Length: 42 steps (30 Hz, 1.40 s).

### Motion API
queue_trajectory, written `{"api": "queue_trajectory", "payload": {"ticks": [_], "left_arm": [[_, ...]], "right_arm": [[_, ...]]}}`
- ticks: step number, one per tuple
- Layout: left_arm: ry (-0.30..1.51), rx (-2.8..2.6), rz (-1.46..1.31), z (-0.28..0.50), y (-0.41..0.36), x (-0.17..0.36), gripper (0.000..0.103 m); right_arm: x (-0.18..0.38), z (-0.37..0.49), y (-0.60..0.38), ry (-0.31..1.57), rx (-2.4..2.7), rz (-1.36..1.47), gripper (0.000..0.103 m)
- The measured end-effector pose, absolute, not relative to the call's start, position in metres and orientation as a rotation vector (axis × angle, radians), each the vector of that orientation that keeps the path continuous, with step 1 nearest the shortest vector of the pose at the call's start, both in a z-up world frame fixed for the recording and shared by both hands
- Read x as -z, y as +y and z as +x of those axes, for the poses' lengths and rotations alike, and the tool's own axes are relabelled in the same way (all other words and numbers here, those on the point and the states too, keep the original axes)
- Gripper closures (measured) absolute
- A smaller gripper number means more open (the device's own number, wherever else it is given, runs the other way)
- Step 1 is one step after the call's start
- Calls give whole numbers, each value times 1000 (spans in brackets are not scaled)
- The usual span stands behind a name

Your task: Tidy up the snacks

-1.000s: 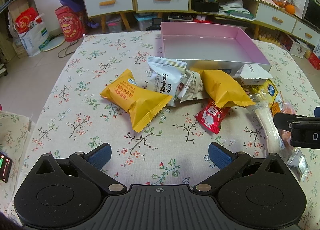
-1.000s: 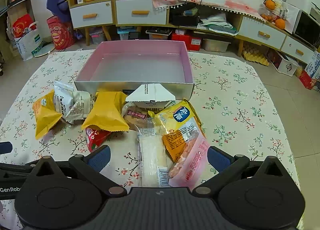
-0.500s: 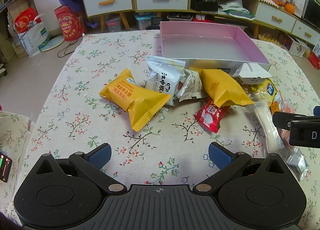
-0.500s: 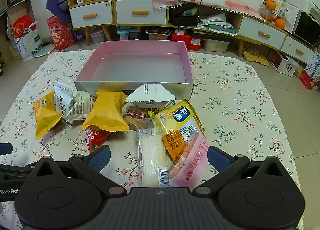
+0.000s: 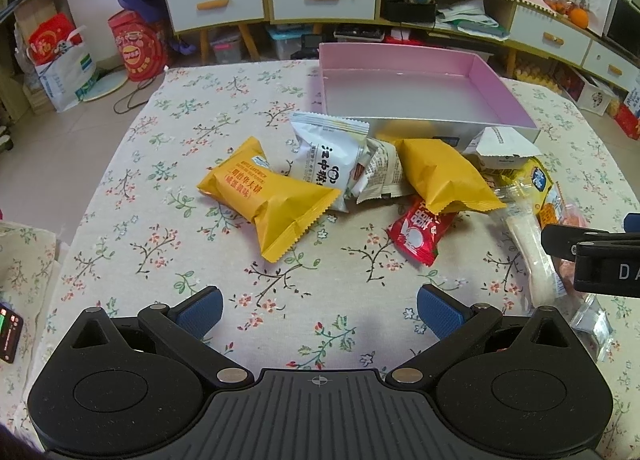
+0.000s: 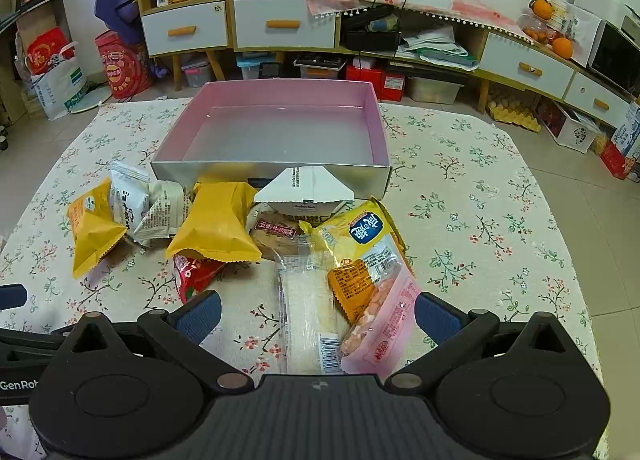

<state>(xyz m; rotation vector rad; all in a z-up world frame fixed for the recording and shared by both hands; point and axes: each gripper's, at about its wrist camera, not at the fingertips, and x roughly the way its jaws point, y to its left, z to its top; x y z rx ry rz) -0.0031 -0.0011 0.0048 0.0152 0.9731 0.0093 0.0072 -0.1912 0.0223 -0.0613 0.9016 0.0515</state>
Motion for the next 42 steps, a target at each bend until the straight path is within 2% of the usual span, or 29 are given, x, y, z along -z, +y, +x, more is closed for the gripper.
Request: {"api": "queue_trajectory", "payload": {"ticks": [21,29,42], "left_arm": [[956,-35,27,0,4,-7,0],[801,-35,96,0,8,-21,0],[917,112,53,50,32,-15,1]], "right_arm": [[-22,8,-191,904,-51,-74,25],[-25,12,-191,887,-79,-91,25],[-20,63,-225,982,-232,139,25]]}}
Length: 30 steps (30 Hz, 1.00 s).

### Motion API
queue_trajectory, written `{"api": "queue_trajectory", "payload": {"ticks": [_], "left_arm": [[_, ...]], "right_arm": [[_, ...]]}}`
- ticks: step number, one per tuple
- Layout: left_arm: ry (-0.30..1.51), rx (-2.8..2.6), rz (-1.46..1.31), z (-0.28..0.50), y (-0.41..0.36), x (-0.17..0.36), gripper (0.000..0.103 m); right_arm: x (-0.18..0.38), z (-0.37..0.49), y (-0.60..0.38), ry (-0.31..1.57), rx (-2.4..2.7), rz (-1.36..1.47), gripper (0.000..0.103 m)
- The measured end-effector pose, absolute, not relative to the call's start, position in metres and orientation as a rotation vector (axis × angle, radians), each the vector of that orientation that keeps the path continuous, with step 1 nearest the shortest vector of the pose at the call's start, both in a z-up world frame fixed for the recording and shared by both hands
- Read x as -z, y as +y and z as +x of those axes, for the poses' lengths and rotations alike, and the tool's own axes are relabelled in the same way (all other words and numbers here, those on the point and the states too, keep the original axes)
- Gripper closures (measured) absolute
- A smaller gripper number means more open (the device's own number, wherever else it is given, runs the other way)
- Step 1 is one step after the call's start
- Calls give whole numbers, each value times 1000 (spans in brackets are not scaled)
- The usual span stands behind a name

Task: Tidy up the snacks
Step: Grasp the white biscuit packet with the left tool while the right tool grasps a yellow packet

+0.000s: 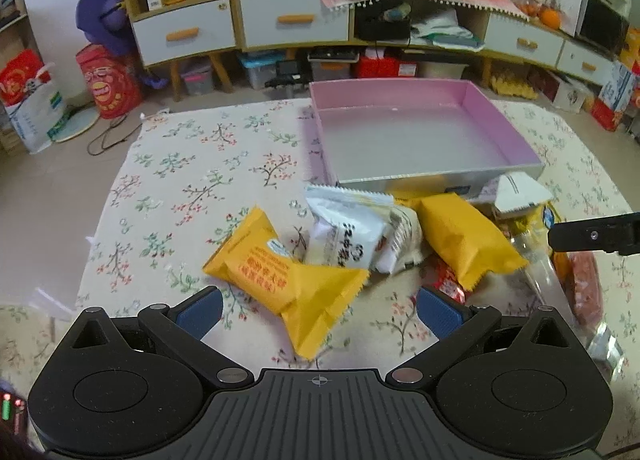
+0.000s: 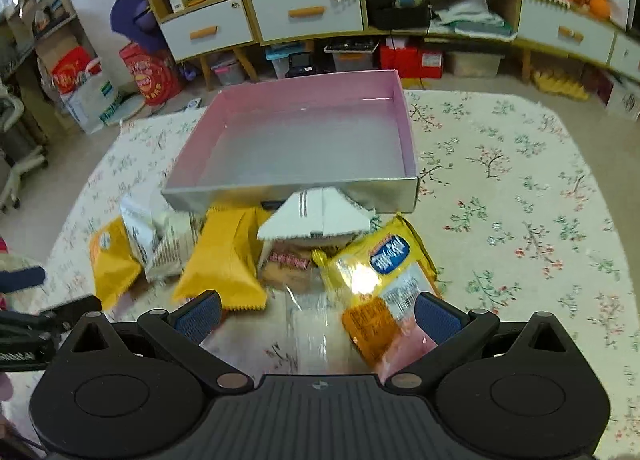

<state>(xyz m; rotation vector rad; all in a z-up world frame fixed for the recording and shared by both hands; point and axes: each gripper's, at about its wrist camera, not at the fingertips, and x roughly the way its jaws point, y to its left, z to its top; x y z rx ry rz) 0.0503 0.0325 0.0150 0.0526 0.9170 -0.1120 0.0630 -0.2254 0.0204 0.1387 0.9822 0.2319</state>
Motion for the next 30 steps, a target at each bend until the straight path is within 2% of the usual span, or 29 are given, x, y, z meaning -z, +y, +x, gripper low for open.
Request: {"api": "queue_trajectory", "payload": {"ticks": [5,7,9,11,15,22,26,30], "left_arm": [[901,193,5,62,41,-9,3],[896,218,-22,69,44,-2,7],[896,248,-47,78,45,3,14],[879,265,-43,84,42,7,19],[842,273,1,92,35,8,34],[846,303,81,102,28,16,47],[870,299,124,108,26,28,51],[874,290,124,109,27,31,50]], "right_arm": [[-13,75,-223,1029,-326,278,25],[-9,78,-219,1047,-357,320,26],[-7,81,-216,1055,-375,350,29],[-4,84,-212,1060,-386,375,33],[3,91,-208,1068,-400,417,50],[12,99,-201,1077,-412,465,75],[13,102,-195,1063,-409,441,78],[14,104,-192,1048,-406,411,78]]}}
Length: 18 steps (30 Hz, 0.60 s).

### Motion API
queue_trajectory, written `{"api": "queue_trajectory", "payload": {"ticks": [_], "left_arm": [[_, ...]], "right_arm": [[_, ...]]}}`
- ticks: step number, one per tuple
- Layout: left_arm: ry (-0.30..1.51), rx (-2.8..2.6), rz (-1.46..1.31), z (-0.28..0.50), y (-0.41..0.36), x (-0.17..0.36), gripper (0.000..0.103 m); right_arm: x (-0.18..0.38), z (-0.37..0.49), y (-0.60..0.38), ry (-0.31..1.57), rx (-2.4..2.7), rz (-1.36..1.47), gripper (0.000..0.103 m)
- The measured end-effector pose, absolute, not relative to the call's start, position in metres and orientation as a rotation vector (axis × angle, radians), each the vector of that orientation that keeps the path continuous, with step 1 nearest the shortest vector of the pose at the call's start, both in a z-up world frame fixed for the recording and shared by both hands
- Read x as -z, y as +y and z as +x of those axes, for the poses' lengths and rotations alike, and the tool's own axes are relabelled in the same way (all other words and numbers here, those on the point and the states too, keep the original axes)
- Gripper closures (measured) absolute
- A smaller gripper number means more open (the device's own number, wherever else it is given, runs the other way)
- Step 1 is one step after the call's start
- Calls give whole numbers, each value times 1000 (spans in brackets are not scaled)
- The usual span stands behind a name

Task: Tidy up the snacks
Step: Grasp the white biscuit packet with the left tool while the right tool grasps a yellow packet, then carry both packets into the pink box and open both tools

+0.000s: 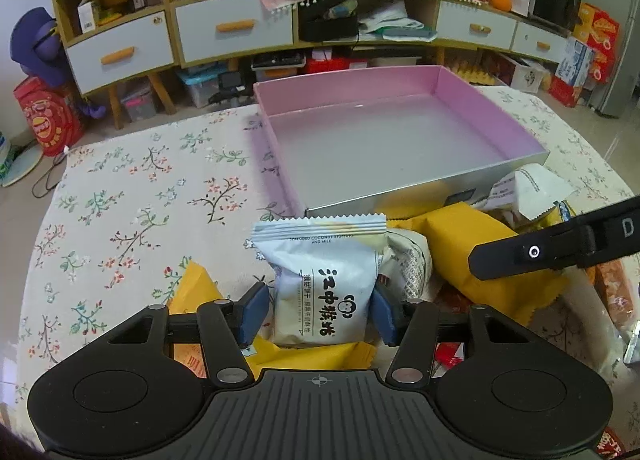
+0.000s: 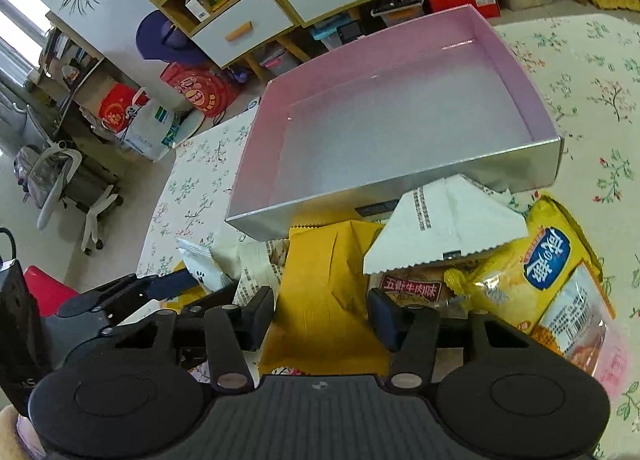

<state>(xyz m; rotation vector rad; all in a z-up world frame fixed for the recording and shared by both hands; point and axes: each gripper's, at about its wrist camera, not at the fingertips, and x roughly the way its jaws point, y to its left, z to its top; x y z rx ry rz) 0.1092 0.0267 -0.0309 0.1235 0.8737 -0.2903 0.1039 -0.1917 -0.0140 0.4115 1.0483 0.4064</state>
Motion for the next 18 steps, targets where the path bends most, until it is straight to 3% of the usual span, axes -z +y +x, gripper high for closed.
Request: {"api": "queue_trajectory", "payload": {"ticks": [4,9,18], "left_arm": [[870,289,131,109,27,31,50],[865,282,134,106,26,31,58],[865,283,98,102,28,23,59]], "right_arm": [[15,104,-189,1034,-411,378,77],[16,104,-187,1020,-415,337,78],[12,103,-194,1027,-398,365,97]]}}
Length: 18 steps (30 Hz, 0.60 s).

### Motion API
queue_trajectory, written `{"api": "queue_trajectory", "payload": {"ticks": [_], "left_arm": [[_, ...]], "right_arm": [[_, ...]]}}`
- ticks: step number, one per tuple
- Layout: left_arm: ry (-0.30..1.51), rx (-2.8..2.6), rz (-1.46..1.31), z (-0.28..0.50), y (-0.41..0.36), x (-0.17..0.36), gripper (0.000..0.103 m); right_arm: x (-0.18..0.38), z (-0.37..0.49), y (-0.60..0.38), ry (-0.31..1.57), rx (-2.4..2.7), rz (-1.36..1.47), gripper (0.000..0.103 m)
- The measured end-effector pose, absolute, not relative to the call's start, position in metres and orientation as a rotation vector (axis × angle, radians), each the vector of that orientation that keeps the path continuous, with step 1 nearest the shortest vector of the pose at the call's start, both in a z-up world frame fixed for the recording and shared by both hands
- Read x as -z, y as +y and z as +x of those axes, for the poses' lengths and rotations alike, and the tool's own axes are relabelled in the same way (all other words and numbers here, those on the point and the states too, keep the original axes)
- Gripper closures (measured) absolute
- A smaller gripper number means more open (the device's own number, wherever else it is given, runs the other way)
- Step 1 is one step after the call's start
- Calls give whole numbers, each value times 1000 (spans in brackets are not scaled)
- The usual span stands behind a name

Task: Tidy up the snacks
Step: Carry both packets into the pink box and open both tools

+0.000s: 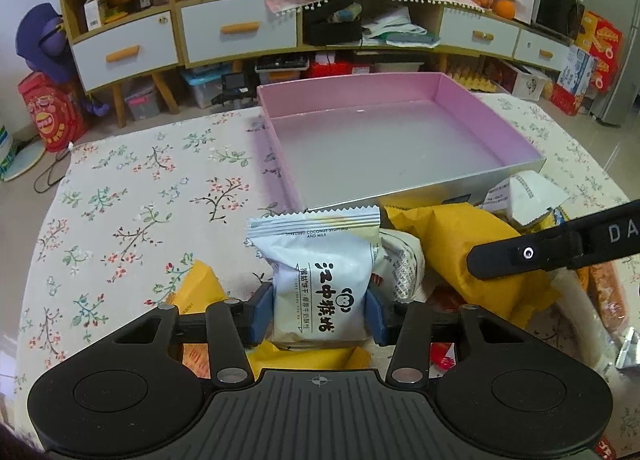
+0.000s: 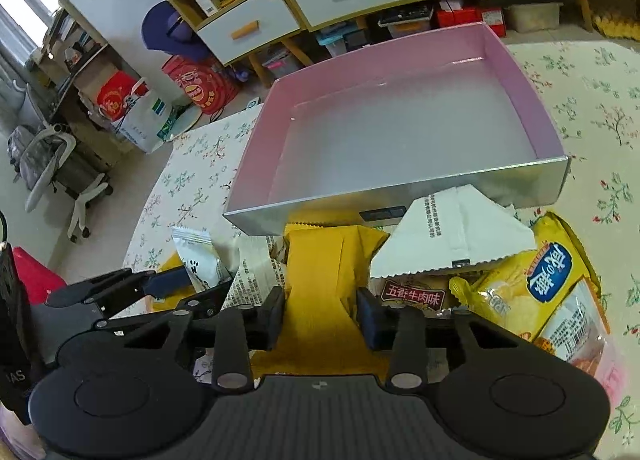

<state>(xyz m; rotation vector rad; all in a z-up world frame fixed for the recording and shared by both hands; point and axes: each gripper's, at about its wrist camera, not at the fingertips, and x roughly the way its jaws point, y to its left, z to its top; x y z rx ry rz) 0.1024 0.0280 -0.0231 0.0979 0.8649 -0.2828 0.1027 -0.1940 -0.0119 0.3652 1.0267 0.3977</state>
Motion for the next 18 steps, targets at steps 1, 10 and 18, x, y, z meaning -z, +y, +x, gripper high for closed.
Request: {"api": "queue_trajectory", "payload": {"ticks": [1,10,18], "left_arm": [[866,283,95,102,28,22,59],[841,272,50,102,34,4,59],[812,242,-16,108,32,-12,59]], "right_arm": [[11,103,-194,1027,-399,377,97],[-8,99,-201,972,-418,418,98],[-25,110,-218,897,-387,497,98]]}}
